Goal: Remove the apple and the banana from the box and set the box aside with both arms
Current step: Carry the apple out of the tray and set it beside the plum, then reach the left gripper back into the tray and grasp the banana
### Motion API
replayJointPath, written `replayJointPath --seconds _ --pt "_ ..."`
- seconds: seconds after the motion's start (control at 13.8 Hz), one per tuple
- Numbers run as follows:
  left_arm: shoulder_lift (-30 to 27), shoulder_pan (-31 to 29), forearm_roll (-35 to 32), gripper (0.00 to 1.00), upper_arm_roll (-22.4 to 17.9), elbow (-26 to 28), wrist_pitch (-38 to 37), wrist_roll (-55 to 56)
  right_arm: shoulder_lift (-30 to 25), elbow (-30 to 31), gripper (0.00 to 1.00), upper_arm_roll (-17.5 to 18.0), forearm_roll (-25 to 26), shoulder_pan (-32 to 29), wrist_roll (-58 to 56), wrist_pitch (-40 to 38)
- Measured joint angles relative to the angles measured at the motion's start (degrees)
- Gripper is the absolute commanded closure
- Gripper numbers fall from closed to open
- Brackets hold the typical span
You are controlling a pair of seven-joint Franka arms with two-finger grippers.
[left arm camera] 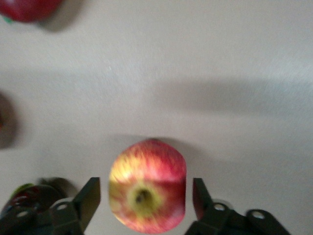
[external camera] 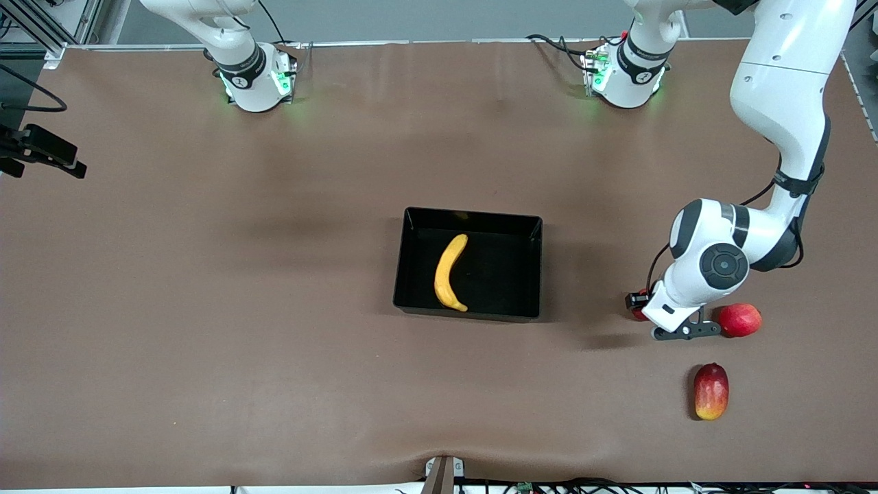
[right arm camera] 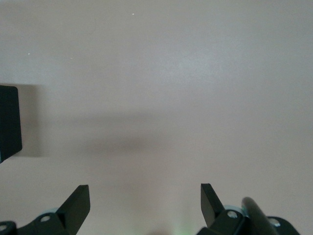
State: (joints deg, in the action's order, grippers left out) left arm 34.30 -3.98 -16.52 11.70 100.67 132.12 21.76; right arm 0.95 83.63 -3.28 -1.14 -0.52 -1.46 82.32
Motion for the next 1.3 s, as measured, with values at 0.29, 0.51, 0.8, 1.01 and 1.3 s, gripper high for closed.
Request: replayJointPath --seconds 0.29,0.51,0.8,1.01,1.3 --pt "-6.0 -0.2 0.4 0.00 3.1 -3.2 -5.8 0.0 0.0 0.0 0.00 0.0 0.0 0.0 0.0 0.0" --pt "-9.6 0.0 0.8 0.00 11.6 -4.8 -11.6 2.4 0.0 0.0 0.00 0.0 0.0 0.0 0.0 0.0" --pt "-8.0 5.4 0.8 0.00 21.2 -5.8 -12.3 11.8 0.1 0.0 0.00 0.0 0.0 0.0 0.0 0.0" --pt "-2.0 15.9 0.5 0.00 20.6 -10.0 -11.7 15.8 1.8 0.1 0.00 0.0 0.1 0.0 0.0 0.0" --pt "7.1 25.2 -0.2 0.00 14.5 -16.4 -8.0 16.6 4.4 0.1 0.00 -0.2 0.4 -0.3 0.0 0.0"
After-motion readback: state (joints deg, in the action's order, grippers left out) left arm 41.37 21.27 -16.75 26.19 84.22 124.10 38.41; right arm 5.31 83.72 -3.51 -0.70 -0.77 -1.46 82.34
